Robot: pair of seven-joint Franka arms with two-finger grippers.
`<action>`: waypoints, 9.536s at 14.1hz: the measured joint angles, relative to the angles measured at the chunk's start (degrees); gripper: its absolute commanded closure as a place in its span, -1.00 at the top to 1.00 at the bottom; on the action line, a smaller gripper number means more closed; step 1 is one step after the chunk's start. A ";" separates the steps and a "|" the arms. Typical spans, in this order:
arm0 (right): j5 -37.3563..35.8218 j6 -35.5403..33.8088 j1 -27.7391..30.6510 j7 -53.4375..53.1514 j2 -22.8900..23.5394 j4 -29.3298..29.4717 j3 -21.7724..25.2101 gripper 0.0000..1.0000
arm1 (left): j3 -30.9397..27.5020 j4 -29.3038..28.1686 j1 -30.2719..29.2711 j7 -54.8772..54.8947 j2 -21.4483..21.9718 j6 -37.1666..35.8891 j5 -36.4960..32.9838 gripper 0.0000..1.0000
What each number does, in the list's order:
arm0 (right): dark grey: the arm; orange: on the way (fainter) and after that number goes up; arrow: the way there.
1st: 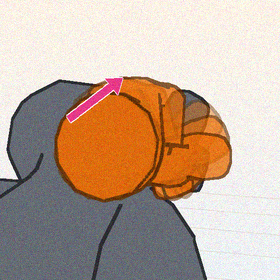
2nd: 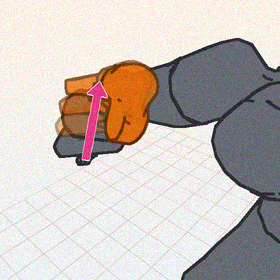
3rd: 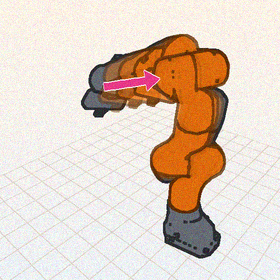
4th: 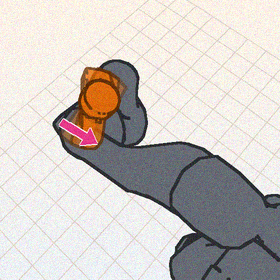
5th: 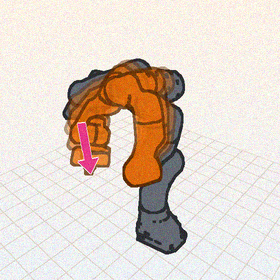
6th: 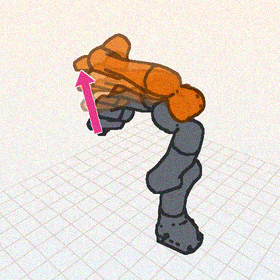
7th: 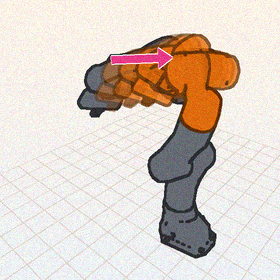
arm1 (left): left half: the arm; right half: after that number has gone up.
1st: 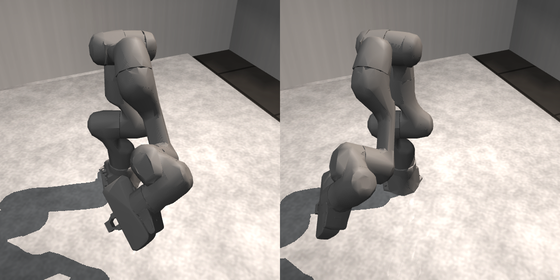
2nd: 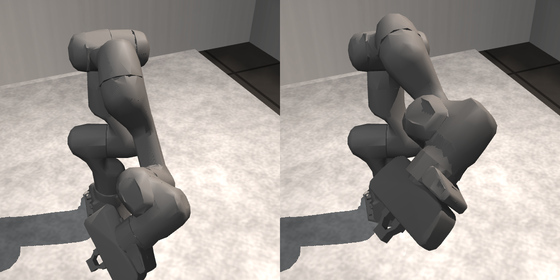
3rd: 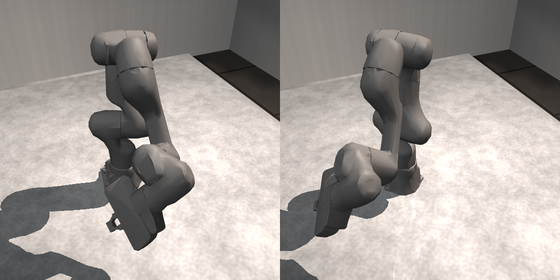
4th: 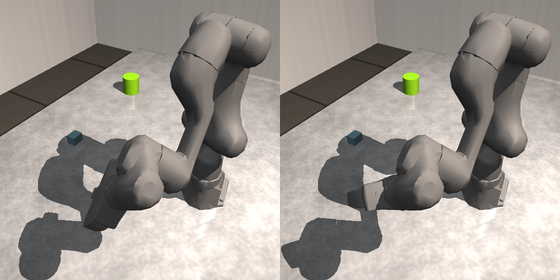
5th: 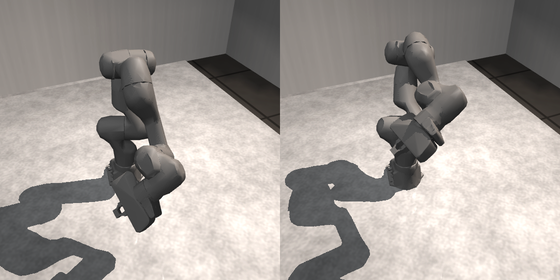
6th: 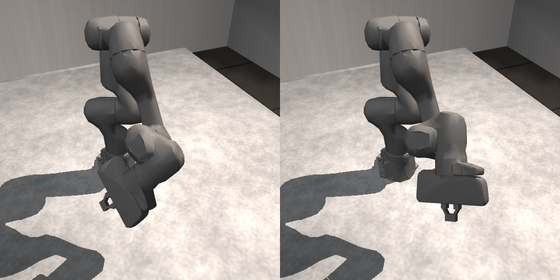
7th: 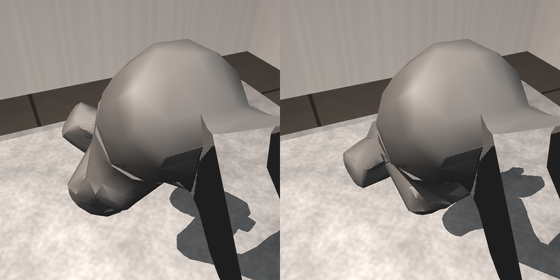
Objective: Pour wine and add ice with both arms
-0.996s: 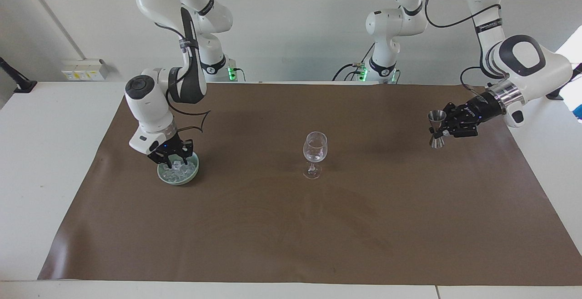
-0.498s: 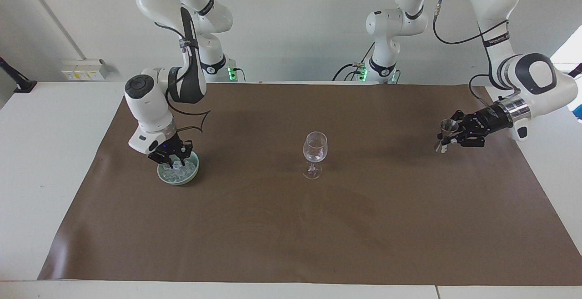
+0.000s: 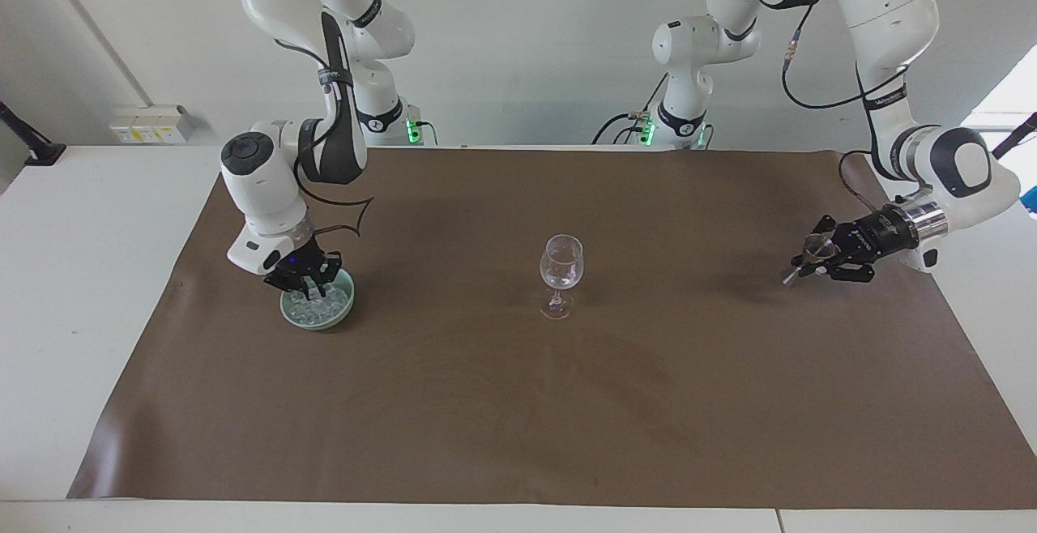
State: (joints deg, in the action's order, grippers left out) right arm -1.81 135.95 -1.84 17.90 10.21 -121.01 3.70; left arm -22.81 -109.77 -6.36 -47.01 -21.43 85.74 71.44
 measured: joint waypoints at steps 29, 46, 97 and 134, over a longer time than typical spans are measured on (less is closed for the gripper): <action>0.27 -14.22 -0.95 -54.90 -1.22 23.53 -25.86 -1.00 | -0.33 -1.35 -7.91 14.61 -10.27 -3.99 0.25 1.00; -8.38 -6.30 -3.70 -76.81 8.10 28.94 -37.77 -1.00 | -1.49 5.07 -8.33 18.83 -10.23 -4.26 -5.54 1.00; -9.21 -13.75 -2.80 -59.95 2.98 30.63 -17.94 1.00 | 26.69 23.68 8.59 38.00 23.00 -1.45 -67.41 1.00; 1.86 -42.75 -2.39 -24.74 -12.10 27.78 2.22 1.00 | 24.10 27.28 5.85 43.42 22.08 -5.77 -70.52 1.00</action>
State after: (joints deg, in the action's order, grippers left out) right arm 0.05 93.20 -4.23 -6.84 -1.89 -93.23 5.92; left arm 1.29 -82.49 -0.51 -3.60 0.65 79.97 0.92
